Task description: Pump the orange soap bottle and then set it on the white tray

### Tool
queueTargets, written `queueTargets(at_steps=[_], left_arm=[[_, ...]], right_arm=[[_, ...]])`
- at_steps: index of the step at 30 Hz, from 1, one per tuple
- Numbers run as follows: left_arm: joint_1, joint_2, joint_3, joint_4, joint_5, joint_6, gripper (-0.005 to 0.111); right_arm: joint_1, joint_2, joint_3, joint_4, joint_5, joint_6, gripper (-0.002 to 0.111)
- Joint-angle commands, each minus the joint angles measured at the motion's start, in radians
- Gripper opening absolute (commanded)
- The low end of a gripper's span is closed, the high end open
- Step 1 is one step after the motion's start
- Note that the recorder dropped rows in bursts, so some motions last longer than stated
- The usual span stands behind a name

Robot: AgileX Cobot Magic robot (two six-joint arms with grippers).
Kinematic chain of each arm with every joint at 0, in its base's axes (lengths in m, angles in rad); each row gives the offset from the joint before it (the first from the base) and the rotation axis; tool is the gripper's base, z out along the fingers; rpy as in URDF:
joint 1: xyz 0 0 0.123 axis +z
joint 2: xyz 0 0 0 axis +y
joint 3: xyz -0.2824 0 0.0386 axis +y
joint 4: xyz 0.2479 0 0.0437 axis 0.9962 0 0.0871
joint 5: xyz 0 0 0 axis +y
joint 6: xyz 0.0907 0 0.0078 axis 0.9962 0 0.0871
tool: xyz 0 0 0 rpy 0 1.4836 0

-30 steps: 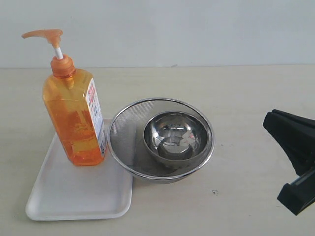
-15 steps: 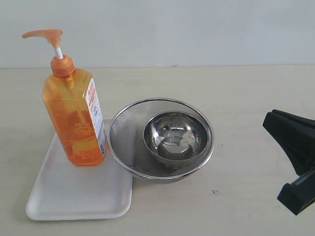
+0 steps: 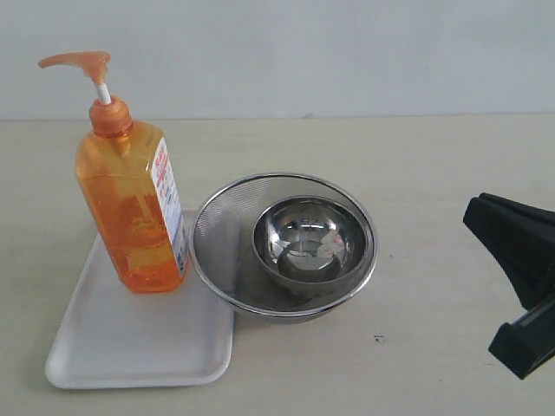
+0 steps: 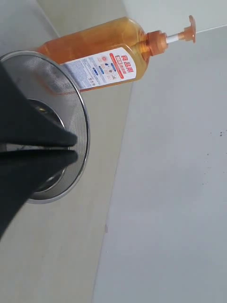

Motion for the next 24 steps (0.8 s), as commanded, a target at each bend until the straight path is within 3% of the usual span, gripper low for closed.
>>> queueTargets(at_steps=[1, 8, 17, 24], left_arm=[[0.033, -0.003, 0.004, 0.001, -0.003, -0.041, 0.005], [0.044, -0.003, 0.004, 0.001, 0.010, -0.058, 0.005], [0.044, -0.003, 0.004, 0.001, 0.209, -0.159, 0.005], [0.044, -0.003, 0.004, 0.001, 0.214, -0.159, 0.005]], right_arm=[[-0.003, -0.006, 0.005, -0.004, 0.000, 0.001, 0.000], [-0.003, -0.006, 0.005, -0.001, 0.000, 0.001, 0.000], [-0.003, -0.006, 0.005, -0.001, 0.000, 0.001, 0.000], [-0.003, -0.006, 0.005, -0.001, 0.000, 0.001, 0.000]])
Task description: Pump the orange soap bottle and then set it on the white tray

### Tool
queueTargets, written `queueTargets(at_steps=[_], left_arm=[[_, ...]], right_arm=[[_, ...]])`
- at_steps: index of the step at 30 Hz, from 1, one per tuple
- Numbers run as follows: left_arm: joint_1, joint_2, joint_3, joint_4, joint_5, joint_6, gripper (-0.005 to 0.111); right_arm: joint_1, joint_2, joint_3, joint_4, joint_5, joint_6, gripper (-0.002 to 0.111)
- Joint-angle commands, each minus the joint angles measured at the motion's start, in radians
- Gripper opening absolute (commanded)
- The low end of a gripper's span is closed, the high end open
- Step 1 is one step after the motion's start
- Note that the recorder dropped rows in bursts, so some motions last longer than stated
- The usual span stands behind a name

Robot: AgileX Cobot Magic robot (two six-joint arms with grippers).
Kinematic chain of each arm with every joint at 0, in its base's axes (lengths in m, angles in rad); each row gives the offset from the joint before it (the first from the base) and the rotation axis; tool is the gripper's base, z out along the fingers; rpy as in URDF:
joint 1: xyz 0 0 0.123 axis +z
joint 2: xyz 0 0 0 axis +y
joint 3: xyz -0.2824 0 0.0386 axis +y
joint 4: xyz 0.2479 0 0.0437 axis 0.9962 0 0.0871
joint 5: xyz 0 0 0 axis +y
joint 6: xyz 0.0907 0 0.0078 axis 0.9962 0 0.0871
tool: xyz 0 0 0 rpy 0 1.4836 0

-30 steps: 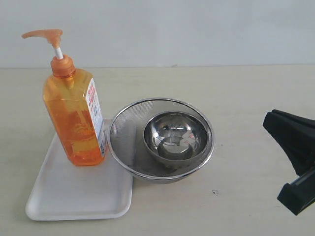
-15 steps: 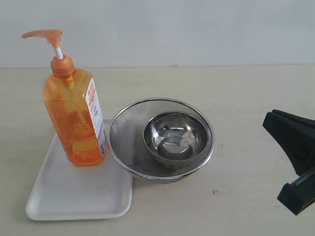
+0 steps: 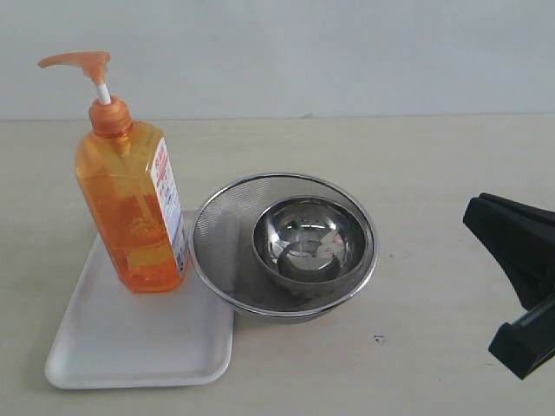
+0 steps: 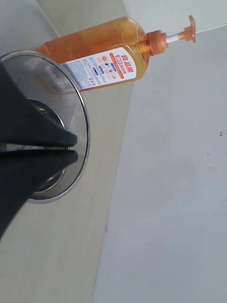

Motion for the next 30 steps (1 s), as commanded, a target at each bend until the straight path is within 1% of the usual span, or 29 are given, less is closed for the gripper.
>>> queueTargets(at_steps=[1, 4, 8, 10, 14, 16, 19, 23, 26, 30], left_arm=[[0.002, -0.003, 0.004, 0.001, 0.009, -0.010, 0.005], [0.002, -0.003, 0.004, 0.001, 0.009, -0.048, 0.005], [0.002, -0.003, 0.004, -0.002, -0.012, -0.186, 0.005], [0.002, -0.003, 0.004, 0.000, -0.059, -0.228, 0.005], [0.002, -0.003, 0.004, -0.011, -0.196, -0.216, 0.005], [0.002, -0.003, 0.004, -0.086, -0.242, -0.142, 0.005], [0.002, -0.003, 0.004, -0.259, -0.206, 0.010, 0.005], [0.002, -0.003, 0.004, -0.495, -0.030, 0.286, 0.005], [0.002, -0.003, 0.004, -0.601, 0.109, 0.527, 0.005], [0.002, -0.003, 0.004, -0.758, 0.179, 0.750, 0.005]], right_arm=[[-0.003, -0.006, 0.005, -0.001, 0.000, 0.001, 0.000], [-0.003, -0.006, 0.005, -0.001, 0.000, 0.001, 0.000], [-0.003, -0.006, 0.005, -0.001, 0.000, 0.001, 0.000], [-0.003, -0.006, 0.005, -0.001, 0.000, 0.001, 0.000], [-0.003, -0.006, 0.005, -0.001, 0.000, 0.001, 0.000], [-0.003, -0.006, 0.005, 0.009, 0.000, 0.001, 0.000], [-0.003, -0.006, 0.005, 0.009, 0.000, 0.001, 0.000], [-0.003, -0.006, 0.005, 0.009, 0.000, 0.001, 0.000], [-0.003, -0.006, 0.005, 0.009, 0.000, 0.001, 0.000], [-0.003, -0.006, 0.005, 0.009, 0.000, 0.001, 0.000]])
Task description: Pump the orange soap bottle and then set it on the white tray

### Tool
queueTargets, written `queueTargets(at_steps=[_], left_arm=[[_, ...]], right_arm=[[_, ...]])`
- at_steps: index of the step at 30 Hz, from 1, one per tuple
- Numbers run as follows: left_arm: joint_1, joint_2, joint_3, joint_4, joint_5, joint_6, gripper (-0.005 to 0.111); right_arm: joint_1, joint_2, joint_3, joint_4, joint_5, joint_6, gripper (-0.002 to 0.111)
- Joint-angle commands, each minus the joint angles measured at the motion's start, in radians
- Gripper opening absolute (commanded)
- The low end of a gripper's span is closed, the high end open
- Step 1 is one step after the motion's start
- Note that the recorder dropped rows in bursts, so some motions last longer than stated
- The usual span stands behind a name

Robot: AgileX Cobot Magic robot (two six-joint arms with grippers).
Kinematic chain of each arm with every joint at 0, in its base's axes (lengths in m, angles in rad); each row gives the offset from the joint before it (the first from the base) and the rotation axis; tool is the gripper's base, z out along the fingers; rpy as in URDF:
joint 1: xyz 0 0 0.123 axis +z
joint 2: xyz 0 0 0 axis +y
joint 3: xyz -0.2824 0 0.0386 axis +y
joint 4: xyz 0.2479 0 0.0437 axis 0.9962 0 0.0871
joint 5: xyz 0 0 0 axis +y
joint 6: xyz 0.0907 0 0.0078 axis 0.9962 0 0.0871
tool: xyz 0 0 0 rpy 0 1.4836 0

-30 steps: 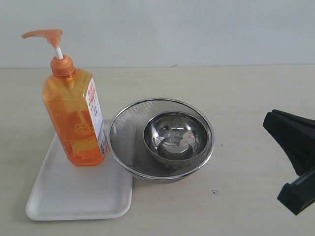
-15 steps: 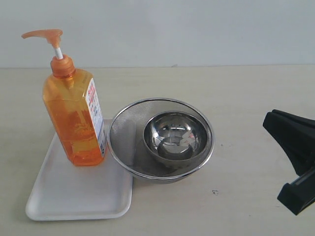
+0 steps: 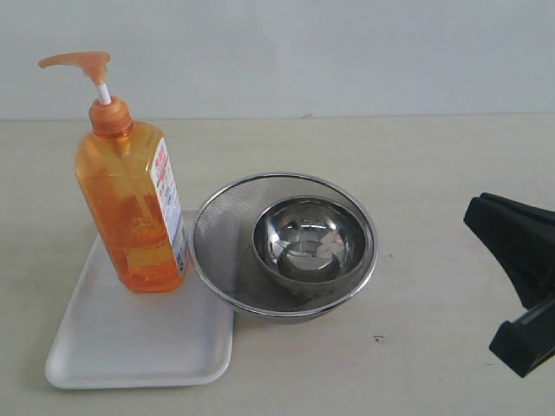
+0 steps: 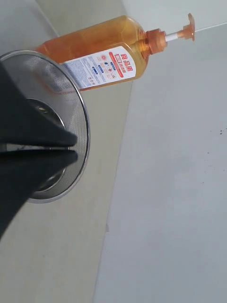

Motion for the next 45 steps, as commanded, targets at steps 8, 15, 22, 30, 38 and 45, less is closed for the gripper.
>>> queueTargets(at_steps=[8, 15, 22, 30, 38, 45], left_arm=[[0.002, -0.003, 0.003, -0.257, 0.301, 0.480, 0.005], [0.002, -0.003, 0.003, -0.241, 0.317, 0.488, 0.005], [0.002, -0.003, 0.003, -0.234, 0.327, 0.580, 0.005], [0.002, -0.003, 0.003, -0.234, 0.325, 0.577, 0.005], [0.002, -0.003, 0.003, -0.234, 0.325, 0.577, 0.005], [0.002, -0.003, 0.003, -0.234, 0.325, 0.577, 0.005]], right_arm=[[-0.003, -0.006, 0.005, 0.001, 0.000, 0.001, 0.000], [-0.003, -0.006, 0.005, 0.001, 0.000, 0.001, 0.000], [-0.003, -0.006, 0.005, 0.001, 0.000, 0.001, 0.000], [-0.003, -0.006, 0.005, 0.001, 0.000, 0.001, 0.000], [-0.003, -0.006, 0.005, 0.001, 0.000, 0.001, 0.000], [-0.003, -0.006, 0.005, 0.001, 0.000, 0.001, 0.000]])
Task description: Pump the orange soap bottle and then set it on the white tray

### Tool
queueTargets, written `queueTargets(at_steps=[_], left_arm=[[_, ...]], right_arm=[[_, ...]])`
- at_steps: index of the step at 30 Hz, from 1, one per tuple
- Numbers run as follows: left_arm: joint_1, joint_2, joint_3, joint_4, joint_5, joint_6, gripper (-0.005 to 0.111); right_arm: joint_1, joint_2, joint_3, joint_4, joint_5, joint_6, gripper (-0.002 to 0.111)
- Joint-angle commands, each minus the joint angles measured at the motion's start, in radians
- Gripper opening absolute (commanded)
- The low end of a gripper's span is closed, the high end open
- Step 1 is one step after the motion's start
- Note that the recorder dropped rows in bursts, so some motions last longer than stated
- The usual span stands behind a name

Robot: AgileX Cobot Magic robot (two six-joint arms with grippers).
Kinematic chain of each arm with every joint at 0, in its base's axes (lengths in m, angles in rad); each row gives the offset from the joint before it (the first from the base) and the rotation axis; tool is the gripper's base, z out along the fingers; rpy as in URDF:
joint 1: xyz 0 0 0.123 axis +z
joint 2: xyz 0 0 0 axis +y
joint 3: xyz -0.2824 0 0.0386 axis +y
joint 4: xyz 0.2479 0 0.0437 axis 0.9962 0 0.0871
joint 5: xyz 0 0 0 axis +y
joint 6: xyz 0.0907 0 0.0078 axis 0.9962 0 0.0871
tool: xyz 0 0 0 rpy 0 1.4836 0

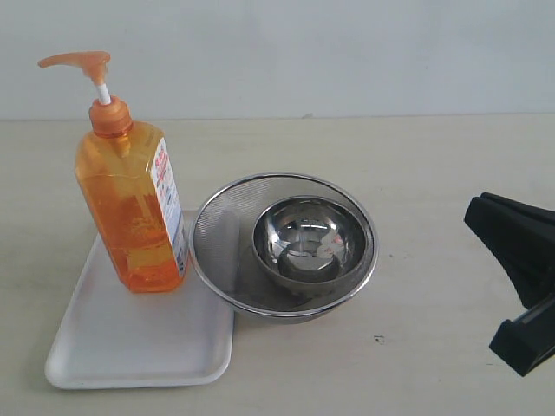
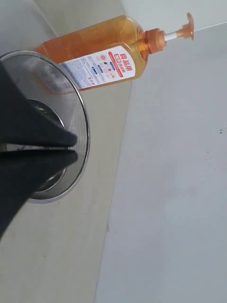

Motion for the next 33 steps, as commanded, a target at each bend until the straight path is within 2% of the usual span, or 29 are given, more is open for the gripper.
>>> queueTargets(at_steps=[1, 22, 25, 28, 33], left_arm=[[0.002, -0.003, 0.003, 0.000, 0.001, 0.007, 0.005], [0.002, -0.003, 0.003, 0.000, 0.001, 0.007, 0.005], [0.002, -0.003, 0.003, 0.000, 0.001, 0.007, 0.005], [0.002, -0.003, 0.003, 0.000, 0.001, 0.007, 0.005], [0.002, -0.003, 0.003, 0.000, 0.001, 0.007, 0.005]], right_arm=[[-0.003, -0.006, 0.005, -0.004, 0.000, -0.004, 0.000], [-0.018, -0.018, 0.005, -0.007, 0.011, -0.034, 0.000], [-0.087, -0.083, 0.005, -0.007, 0.139, -0.036, 0.000], [-0.187, -0.164, 0.005, -0.007, 0.280, -0.034, 0.000], [-0.380, -0.318, 0.005, -0.007, 0.412, -0.032, 0.000]])
